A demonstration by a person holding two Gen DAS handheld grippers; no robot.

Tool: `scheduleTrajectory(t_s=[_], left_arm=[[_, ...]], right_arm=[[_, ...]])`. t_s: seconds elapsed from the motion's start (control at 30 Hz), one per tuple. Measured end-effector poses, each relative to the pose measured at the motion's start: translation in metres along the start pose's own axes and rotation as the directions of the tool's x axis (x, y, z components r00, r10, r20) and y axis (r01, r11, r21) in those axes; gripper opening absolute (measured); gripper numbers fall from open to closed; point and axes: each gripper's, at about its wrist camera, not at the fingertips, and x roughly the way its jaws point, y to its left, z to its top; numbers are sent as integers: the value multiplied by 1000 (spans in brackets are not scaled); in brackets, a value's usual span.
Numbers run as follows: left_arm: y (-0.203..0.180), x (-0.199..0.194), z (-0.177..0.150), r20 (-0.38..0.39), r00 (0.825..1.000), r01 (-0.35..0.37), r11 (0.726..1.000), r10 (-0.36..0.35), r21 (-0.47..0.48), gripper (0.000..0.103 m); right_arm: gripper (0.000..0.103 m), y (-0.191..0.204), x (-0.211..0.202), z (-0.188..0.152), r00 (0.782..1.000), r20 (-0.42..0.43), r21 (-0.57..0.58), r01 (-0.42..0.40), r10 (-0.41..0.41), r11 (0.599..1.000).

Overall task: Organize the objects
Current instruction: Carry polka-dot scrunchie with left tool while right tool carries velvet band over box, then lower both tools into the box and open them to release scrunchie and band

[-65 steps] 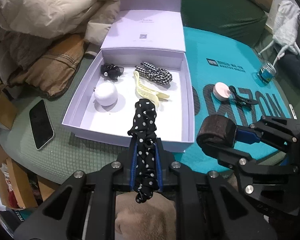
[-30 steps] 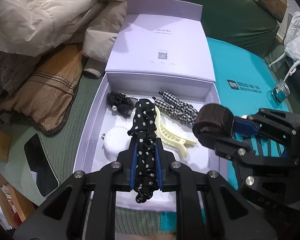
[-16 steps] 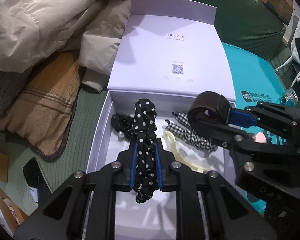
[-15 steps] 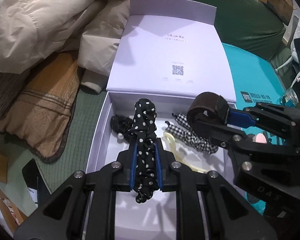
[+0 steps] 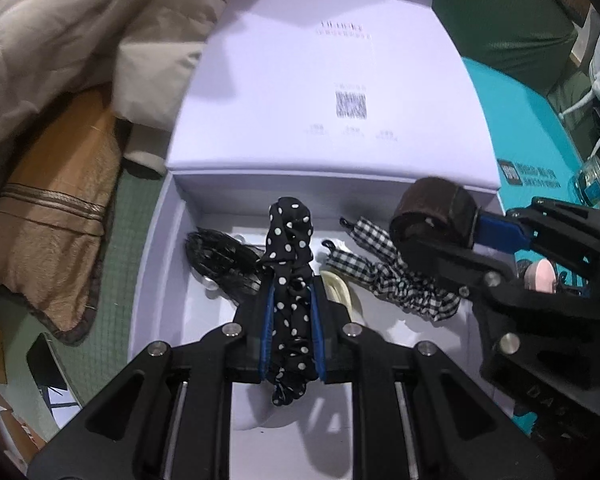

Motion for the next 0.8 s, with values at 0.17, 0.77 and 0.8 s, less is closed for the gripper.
scheduleTrajectory(t_s=[0.17,0.77,0.8], left_arm=[[0,9,3,-59,998,-4,1000,4,-11,16],[-4,30,2,-200,979,-39,999,34,-19,16],[-4,30,2,-201,979,-42,999,37,-21,17]], right_arm=[[27,-10,11,-4,999,-35,43,10,-8,999],[28,-6,17,-9,998,-50,51,30,-27,998],[28,-6,17,-9,998,-48,53,30,-27,998]])
